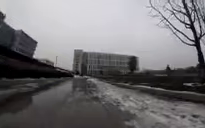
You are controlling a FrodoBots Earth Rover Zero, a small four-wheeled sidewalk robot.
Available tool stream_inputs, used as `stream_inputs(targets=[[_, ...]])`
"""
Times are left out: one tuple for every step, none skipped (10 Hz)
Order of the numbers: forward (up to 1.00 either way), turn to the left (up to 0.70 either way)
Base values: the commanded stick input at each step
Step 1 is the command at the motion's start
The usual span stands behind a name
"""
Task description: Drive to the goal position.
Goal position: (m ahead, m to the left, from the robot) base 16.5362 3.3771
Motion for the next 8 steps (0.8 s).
stream_inputs(targets=[[1.00,0.27],[1.00,0.27],[1.00,0.27],[1.00,0.27],[1.00,0.27],[1.00,0.27],[1.00,0.27],[1.00,0.27]])
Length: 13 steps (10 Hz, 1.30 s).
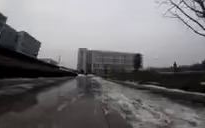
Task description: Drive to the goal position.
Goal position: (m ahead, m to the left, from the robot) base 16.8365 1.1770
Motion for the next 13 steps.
stream_inputs(targets=[[1.00,0.00],[1.00,0.00],[1.00,0.00],[1.00,0.17],[1.00,0.27],[1.00,0.27],[1.00,0.27],[1.00,0.27],[1.00,0.27],[1.00,0.27],[1.00,0.27],[1.00,0.27],[1.00,0.27]])
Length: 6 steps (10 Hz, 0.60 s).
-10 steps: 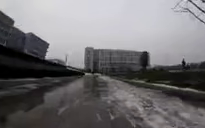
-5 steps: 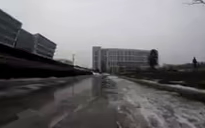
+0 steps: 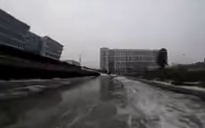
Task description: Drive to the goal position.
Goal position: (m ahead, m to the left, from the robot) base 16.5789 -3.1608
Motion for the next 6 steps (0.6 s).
stream_inputs(targets=[[1.00,0.12],[1.00,0.00],[1.00,0.00],[1.00,0.00],[1.00,0.19],[1.00,0.27]])
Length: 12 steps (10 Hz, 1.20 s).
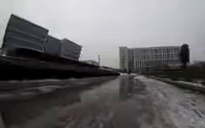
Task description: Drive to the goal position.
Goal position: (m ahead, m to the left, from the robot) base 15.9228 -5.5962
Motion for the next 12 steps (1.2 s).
stream_inputs(targets=[[1.00,0.15],[1.00,0.00],[1.00,0.00],[1.00,0.00],[1.00,0.00],[1.00,0.00],[1.00,0.00],[1.00,0.00],[1.00,0.00],[1.00,-0.12],[1.00,-0.18],[1.00,0.00]])
